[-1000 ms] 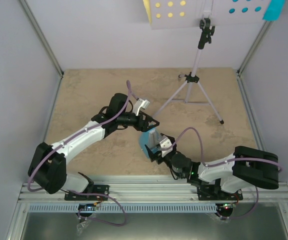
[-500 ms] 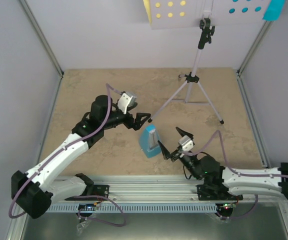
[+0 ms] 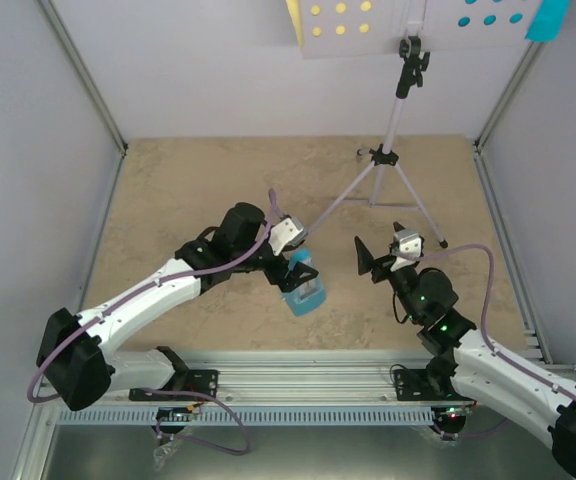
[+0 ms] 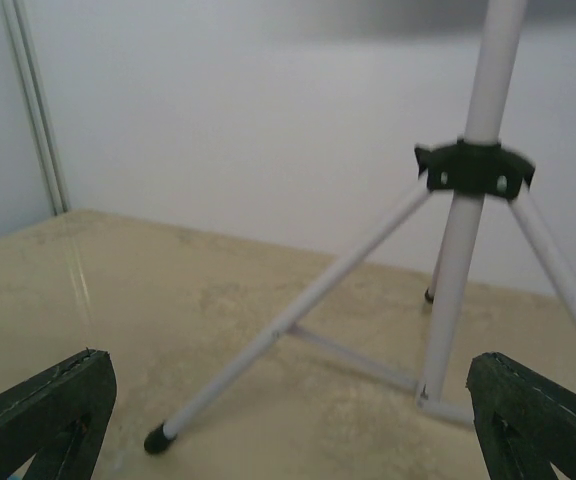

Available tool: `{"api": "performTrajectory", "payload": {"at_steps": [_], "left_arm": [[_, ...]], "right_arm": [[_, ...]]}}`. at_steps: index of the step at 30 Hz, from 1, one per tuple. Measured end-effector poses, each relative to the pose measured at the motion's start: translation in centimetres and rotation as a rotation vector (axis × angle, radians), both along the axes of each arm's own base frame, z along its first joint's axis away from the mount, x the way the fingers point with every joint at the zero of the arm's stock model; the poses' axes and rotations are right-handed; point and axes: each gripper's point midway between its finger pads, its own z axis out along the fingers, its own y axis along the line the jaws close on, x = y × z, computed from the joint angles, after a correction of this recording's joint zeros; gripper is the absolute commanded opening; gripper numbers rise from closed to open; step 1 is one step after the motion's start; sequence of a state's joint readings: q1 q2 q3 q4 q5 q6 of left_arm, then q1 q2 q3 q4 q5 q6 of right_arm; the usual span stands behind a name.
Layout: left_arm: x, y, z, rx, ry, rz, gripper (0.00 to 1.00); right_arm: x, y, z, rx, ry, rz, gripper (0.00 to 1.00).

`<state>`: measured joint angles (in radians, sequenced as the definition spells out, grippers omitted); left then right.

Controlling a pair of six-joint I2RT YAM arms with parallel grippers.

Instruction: Pack up the instrument practice props

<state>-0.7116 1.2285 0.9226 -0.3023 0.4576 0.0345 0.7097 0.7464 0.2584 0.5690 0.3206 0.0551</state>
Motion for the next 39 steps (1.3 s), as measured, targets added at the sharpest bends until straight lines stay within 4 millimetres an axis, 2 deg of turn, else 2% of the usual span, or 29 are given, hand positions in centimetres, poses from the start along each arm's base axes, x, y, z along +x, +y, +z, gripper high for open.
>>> {"api": "performTrajectory", "payload": {"at_steps": [2, 5, 7, 12, 23, 33, 37, 39], "left_arm": [[-0.8, -0.3, -0.7, 0.024, 0.01, -0.028, 0.99], [-0.9, -0.3, -0.9, 0.048, -0.007, -0.027, 0.98], [-0.9, -0.2, -1.3, 0.076, -0.023, -0.018, 0.93], [-1.2, -0.1, -2.1, 0.135, -0.045, -0.01, 0.72], [-0.3, 0.3, -2.3, 0.183, -0.092, 0.031, 0.46], [-0.1, 0.4, -2.3, 0.2, -0.111, 0.055, 0.38], [1.2, 1.2, -2.1, 0.226, -0.111, 0.177, 0.38], [2.5, 2.3, -2.1, 0.238, -0.102, 0.296, 0.4]], "right_arm": [[-0.3, -0.4, -1.6, 0.002, 0.033, 0.002, 0.98], [-0.7, -0.8, -2.2, 0.021, 0.041, 0.007, 0.98], [-0.9, -1.1, -2.1, 0.037, 0.036, 0.004, 0.98], [-1.2, -1.9, -2.0, 0.069, 0.025, -0.018, 0.98], [-1.5, -3.1, -1.4, 0.119, 0.002, -0.058, 0.98], [-1.6, -3.6, -1.4, 0.13, 0.0, -0.077, 0.97], [-1.5, -4.1, -1.6, 0.132, 0.002, -0.104, 0.98], [-1.4, -4.4, -1.5, 0.135, 0.0, -0.123, 0.97]]}}
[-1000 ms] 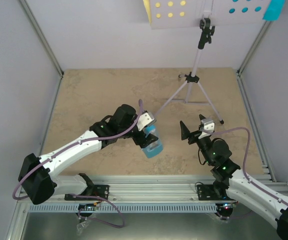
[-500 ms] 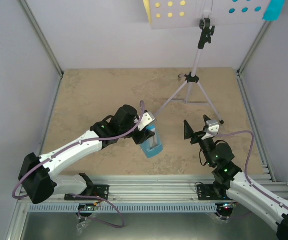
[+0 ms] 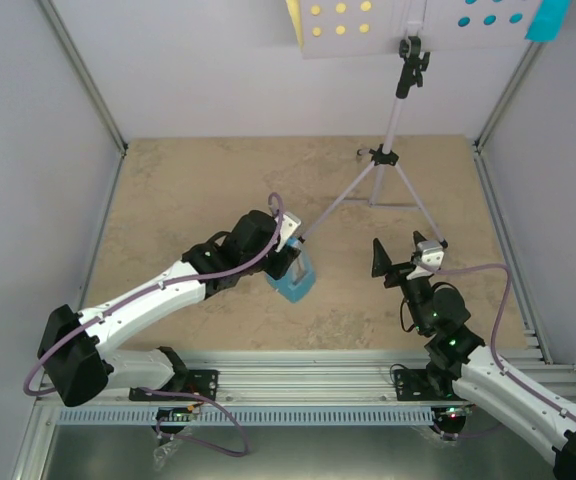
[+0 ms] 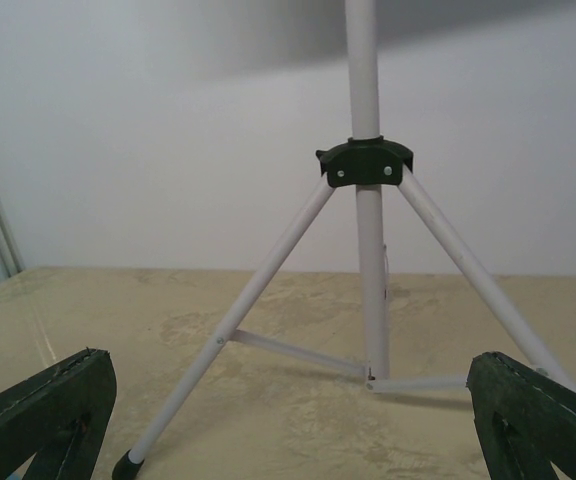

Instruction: Pack up the instrument practice props

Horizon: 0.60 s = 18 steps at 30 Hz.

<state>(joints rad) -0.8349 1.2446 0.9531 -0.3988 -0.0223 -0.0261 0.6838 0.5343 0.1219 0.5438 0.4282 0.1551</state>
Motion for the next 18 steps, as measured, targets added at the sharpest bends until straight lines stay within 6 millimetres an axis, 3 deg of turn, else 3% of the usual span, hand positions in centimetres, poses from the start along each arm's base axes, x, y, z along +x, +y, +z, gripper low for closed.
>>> {"api": "performTrajectory", "payload": {"at_steps": [5, 8, 11, 15, 18], "left_arm": [[1.9, 2.2, 0.0, -0.02, 0.009, 0.229, 0.56], [2.3, 2.5, -0.1, -0.044, 0.028, 0.294, 0.8], [2.4, 2.3, -0.1, -0.078, 0.055, 0.316, 0.97], [1.8, 2.0, 0.6, -0.169, 0.049, 0.304, 0.99], [0.2, 3.7, 0.4, -0.25, 0.016, 0.305, 0.99]], "right_arm": [[0.0, -0.5, 0.0, 0.008, -0.001, -0.028, 0.98], [0.1, -0.7, -0.1, 0.015, 0.005, -0.036, 0.98], [0.3, -0.5, -0.5, 0.02, 0.021, -0.034, 0.98], [0.5, -0.1, -1.4, 0.012, 0.053, -0.021, 0.98], [0.7, 0.1, -2.1, 0.003, 0.075, -0.016, 0.98]]}}
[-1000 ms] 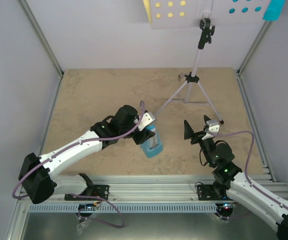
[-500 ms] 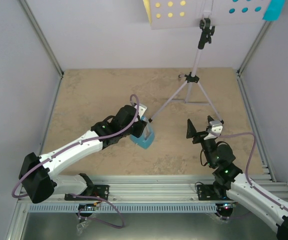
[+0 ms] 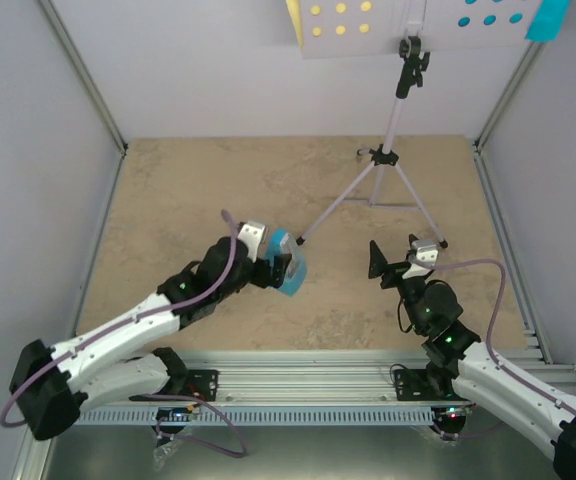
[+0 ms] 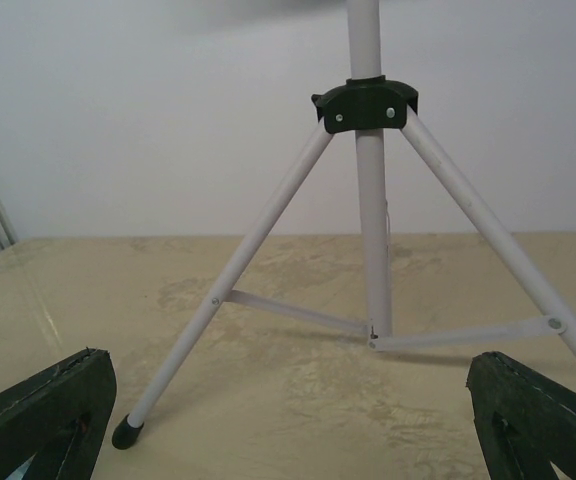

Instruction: Pack up the instrument practice props

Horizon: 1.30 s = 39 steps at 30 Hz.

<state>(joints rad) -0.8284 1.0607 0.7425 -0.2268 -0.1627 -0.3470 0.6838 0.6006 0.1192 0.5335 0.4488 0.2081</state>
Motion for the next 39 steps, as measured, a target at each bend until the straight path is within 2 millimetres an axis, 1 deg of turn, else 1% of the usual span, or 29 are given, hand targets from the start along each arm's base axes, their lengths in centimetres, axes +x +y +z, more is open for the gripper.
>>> {"api": "performTrajectory", "payload": {"at_steps": [2, 4, 6, 8, 10, 11, 13, 14, 15, 16, 19, 22, 26, 31, 34, 36, 39], "left_arm": [[-1.0, 1.1, -0.8, -0.051, -0.032, 0.006, 0.99], [-1.8, 1.8, -2.4, -0.083, -0.05, 0.005, 0.99], [-2.4, 2.2, -4.1, -0.09, -0.048, -0.005, 0.99], [-2.7, 2.3, -5.2, -0.091, -0.055, -0.02, 0.99], [-2.6, 2.5, -5.1, -0.132, -0.081, -0.042, 0.99], [-2.4, 2.9, -4.9, -0.157, -0.095, -0.037, 0.99], [-1.4, 4.7, -4.5, -0.238, -0.139, -0.012, 0.99], [-1.4, 5.2, -4.7, -0.271, -0.151, -0.015, 0.99], [-1.0, 5.9, -4.7, -0.28, -0.156, 0.004, 0.99], [-1.1, 5.8, -4.9, -0.299, -0.154, -0.013, 0.99], [-1.3, 4.5, -5.3, -0.336, -0.125, -0.088, 0.99], [-1.4, 3.2, -6.7, -0.344, -0.058, -0.16, 0.99], [-1.5, 2.3, -8.6, -0.35, 0.008, -0.212, 0.98], [-1.2, 1.3, -8.7, -0.367, 0.029, -0.259, 0.93], [-1.4, 0.8, -8.5, -0.376, 0.041, -0.29, 0.93], [-1.8, 0.4, -8.7, -0.367, 0.045, -0.308, 0.93], [-3.1, -1.2, -9.0, -0.329, 0.058, -0.365, 0.93]], "right_arm": [[0.0, 0.2, -0.1, 0.001, 0.003, 0.009, 0.98], [-0.1, 0.3, 0.0, 0.002, 0.001, 0.017, 0.98], [-0.1, 0.4, 0.1, 0.004, -0.001, 0.025, 0.98], [-0.2, 0.5, 0.2, 0.008, -0.006, 0.032, 0.97], [-0.3, 0.6, 0.5, 0.012, -0.014, 0.044, 0.98], [-0.5, 0.8, 0.7, 0.014, -0.022, 0.056, 0.97], [-0.8, 1.2, 1.3, 0.022, -0.045, 0.087, 0.98], [-1.0, 1.4, 1.7, 0.027, -0.058, 0.104, 0.98], [-1.1, 1.6, 2.0, 0.03, -0.069, 0.12, 0.98], [-1.3, 1.7, 2.2, 0.033, -0.079, 0.131, 0.98], [-1.5, 2.0, 2.6, 0.036, -0.096, 0.155, 0.97], [-1.7, 2.3, 2.6, 0.028, -0.099, 0.173, 0.98], [-1.8, 2.5, 2.7, 0.022, -0.105, 0.188, 0.97], [-1.9, 2.7, 2.8, 0.02, -0.11, 0.202, 0.98], [-1.9, 2.8, 2.7, 0.016, -0.109, 0.205, 0.98], [-1.9, 2.8, 2.7, 0.016, -0.109, 0.205, 0.98], [-2.0, 2.8, 2.8, 0.017, -0.109, 0.206, 0.98]]}}
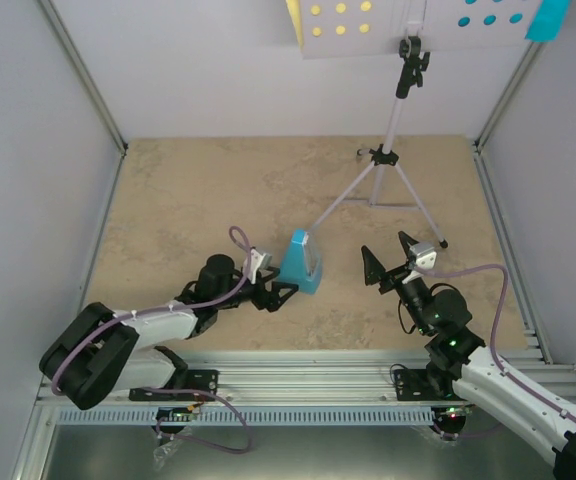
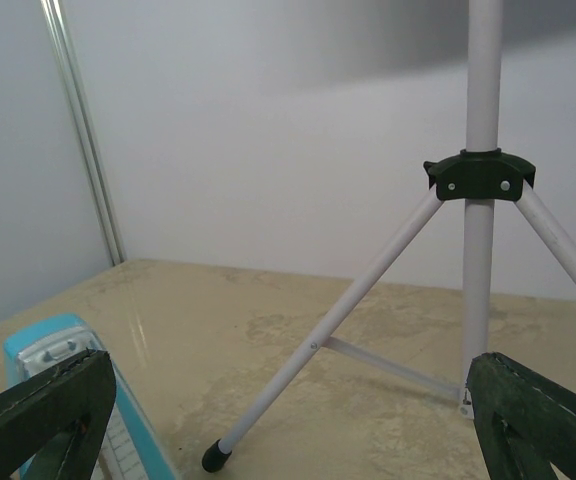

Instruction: Pack up the instrument practice props

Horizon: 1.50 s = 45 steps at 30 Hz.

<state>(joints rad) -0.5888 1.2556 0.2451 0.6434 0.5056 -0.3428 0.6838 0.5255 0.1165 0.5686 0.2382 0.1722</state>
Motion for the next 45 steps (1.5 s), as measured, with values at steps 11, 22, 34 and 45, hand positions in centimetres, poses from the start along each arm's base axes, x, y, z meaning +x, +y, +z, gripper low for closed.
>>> {"api": "performTrajectory", "payload": {"at_steps": [11, 22, 34, 45], "left_arm": [[-0.7, 0.4, -0.2, 0.104, -0.114, 0.137, 0.99], [-0.3, 0.6, -7.1, 0.358, -0.12, 0.17, 0.99], [1.7, -0.4, -7.5, 0.424, -0.209, 0.172, 0.94], [2.4, -0.1, -7.7, 0.476, -0.25, 0.189, 0.51]], "right_arm": [[0.1, 0.0, -0.2, -0.004, 0.005, -0.001, 0.98], [0.0, -0.2, 0.0, 0.002, 0.0, -0.008, 0.98], [0.0, -0.4, -0.3, 0.003, 0.003, -0.021, 0.98], [0.1, -0.6, -0.3, 0.005, 0.002, -0.028, 0.98]]}}
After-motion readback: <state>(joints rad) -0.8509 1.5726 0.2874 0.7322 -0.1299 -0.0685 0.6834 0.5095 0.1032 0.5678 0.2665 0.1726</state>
